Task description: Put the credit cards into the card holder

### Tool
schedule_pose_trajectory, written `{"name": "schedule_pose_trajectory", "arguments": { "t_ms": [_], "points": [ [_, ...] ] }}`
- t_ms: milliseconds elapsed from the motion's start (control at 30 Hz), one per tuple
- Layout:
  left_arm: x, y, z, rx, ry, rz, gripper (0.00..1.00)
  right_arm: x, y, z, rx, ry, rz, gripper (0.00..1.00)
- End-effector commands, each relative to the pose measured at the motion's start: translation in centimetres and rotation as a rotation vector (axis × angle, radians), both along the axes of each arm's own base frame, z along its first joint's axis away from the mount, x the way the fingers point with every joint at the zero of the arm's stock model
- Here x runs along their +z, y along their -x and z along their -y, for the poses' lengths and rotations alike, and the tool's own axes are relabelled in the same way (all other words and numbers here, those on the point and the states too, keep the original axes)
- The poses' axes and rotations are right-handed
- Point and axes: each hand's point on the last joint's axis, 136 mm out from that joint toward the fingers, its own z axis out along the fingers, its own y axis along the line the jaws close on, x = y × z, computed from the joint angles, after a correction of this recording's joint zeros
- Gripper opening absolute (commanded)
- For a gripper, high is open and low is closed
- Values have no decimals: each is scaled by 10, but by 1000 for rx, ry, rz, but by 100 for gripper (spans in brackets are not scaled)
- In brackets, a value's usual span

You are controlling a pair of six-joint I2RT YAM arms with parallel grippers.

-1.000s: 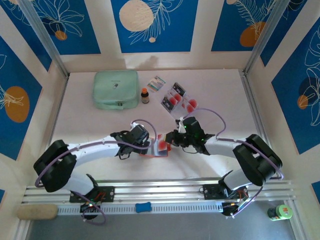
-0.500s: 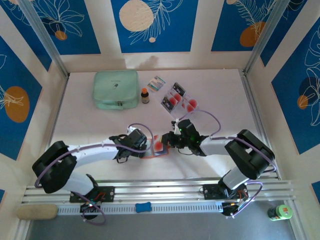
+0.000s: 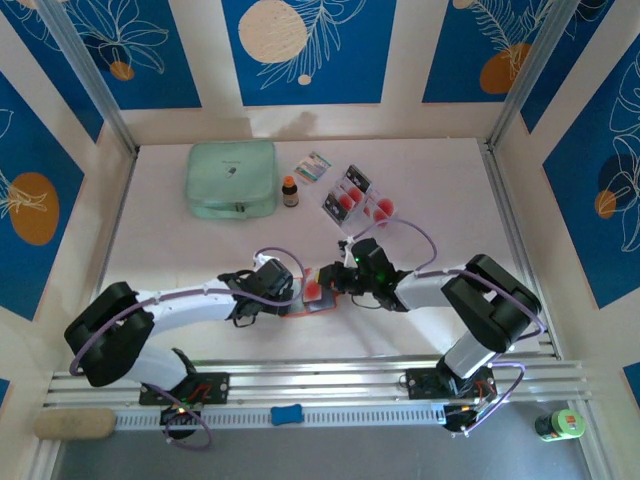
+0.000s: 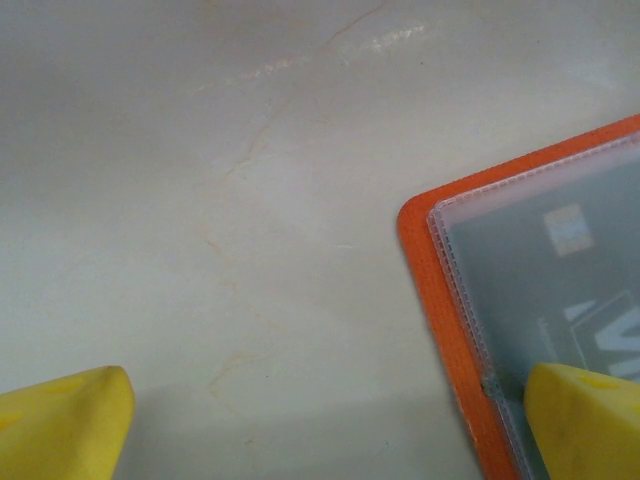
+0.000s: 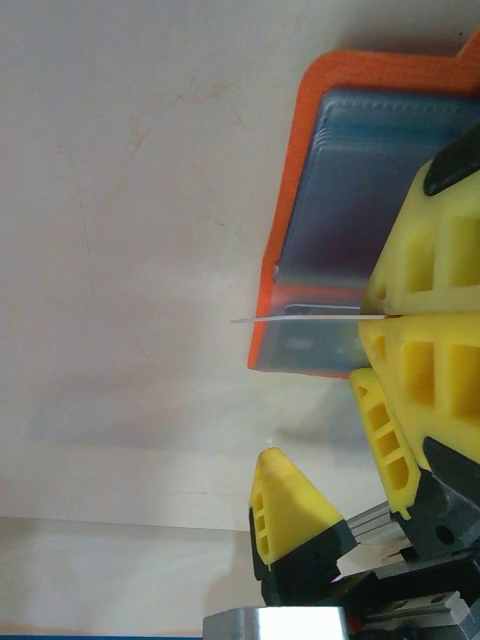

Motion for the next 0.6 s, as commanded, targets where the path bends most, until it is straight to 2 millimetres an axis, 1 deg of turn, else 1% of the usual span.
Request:
{"name": "schedule_pose_trajectory", "arguments": {
  "t_ms": [0, 567],
  "points": [
    [-3, 1, -9, 30, -11, -2, 100, 8, -7, -10, 0, -24, 23, 0],
    [-4, 3, -11, 37, -8, -3, 100, -11, 2, -10, 31, -6, -36, 0]
  ]
}}
